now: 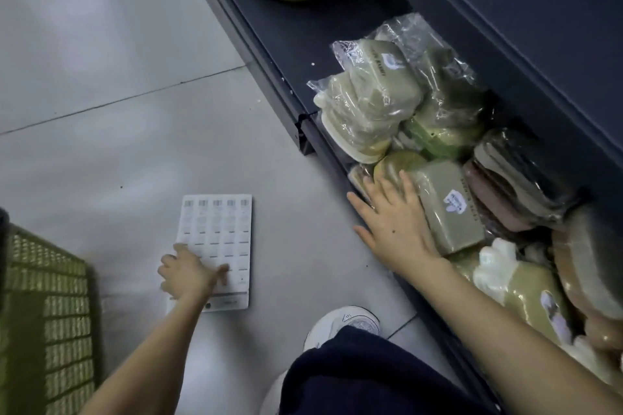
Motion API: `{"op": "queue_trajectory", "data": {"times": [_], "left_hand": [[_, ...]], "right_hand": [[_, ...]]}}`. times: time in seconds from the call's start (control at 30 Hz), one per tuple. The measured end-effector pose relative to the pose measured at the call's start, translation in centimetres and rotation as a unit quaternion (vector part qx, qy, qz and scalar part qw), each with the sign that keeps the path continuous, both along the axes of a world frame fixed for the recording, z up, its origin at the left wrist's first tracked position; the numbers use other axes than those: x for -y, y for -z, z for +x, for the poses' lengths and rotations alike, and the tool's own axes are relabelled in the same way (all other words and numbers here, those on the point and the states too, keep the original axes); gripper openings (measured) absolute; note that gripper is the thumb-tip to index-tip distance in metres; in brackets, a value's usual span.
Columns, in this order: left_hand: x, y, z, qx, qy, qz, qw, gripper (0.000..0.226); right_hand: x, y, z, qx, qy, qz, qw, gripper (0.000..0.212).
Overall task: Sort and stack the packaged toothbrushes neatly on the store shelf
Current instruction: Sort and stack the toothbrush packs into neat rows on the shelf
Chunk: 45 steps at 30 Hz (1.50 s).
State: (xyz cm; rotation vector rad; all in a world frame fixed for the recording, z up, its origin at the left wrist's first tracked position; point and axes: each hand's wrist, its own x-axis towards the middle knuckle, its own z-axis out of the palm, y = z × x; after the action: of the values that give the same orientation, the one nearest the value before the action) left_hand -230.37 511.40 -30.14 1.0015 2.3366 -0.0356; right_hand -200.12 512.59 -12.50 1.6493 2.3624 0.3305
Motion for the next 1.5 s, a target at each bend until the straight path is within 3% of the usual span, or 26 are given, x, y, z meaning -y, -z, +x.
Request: {"op": "queue_trajectory", "data": {"times": [0.1,0.23,0.43,0.57,0.67,0.77,0.97,1.1,1.2,1.27,1.37,1.43,1.47,1.5], "left_hand": [[-0.5,1.2,-1.3,0.025,-0.041,-0.023,0.999,0.106],[-1.1,0.8,-1.4,0.121,-0.051,0.059,0.990,0.072],[-1.8,-4.6,1.9,0.193,-0.083,0.202,0.957,0.042],[-1.1,-9.8,3.1,0.181,0.001,0.316,0.931,0.036],[-0.6,-14.6,3.8,0.195,0.083,0.400,0.892,0.029],[-0.8,-19.9,4.8,0.231,0.144,0.428,0.862,0.024],[-0.8,-31.2,6.7,0.369,0.222,0.465,0.773,0.037],[0.6,-38.5,8.9,0.396,0.299,0.482,0.722,0.019],[2.0,-43.1,11.4,0.401,0.338,0.480,0.703,0.015],[3.6,-45.9,13.1,0.398,0.379,0.496,0.672,0.015],[6.0,-49.4,16.0,0.348,0.502,0.550,0.570,0.008],[7.2,-51.3,18.3,0.285,0.593,0.586,0.474,0.014],[7.4,-51.8,19.3,0.267,0.618,0.595,0.439,0.015],[7.5,-52.1,20.2,0.252,0.631,0.601,0.421,0.020]], "right_hand": [[0.1,1.1,0.1,0.024,0.008,0.009,1.000,0.053],[0.3,1.1,0.4,0.016,0.011,0.023,1.000,0.052],[0.6,-1.5,-1.1,-0.128,0.000,0.045,0.991,0.043],[1.2,-6.0,-1.6,-0.268,0.062,0.026,0.961,0.037],[1.9,-10.8,-1.6,-0.350,0.094,0.053,0.930,0.036],[3.1,-15.4,-1.3,-0.411,0.130,0.049,0.901,0.045],[6.3,-22.9,1.2,-0.544,0.204,0.049,0.812,0.059],[9.0,-27.8,3.6,-0.680,0.282,0.047,0.675,0.064],[11.7,-31.6,5.8,-0.718,0.317,0.043,0.618,0.072],[13.7,-33.5,7.5,-0.746,0.332,0.015,0.577,0.079],[16.6,-35.9,10.1,-0.819,0.339,-0.022,0.462,0.067],[18.8,-37.3,11.7,-0.858,0.339,0.018,0.385,0.032],[19.7,-37.8,12.5,-0.863,0.345,0.047,0.365,0.013],[20.8,-38.2,13.1,-0.859,0.354,0.075,0.362,0.009]]}}
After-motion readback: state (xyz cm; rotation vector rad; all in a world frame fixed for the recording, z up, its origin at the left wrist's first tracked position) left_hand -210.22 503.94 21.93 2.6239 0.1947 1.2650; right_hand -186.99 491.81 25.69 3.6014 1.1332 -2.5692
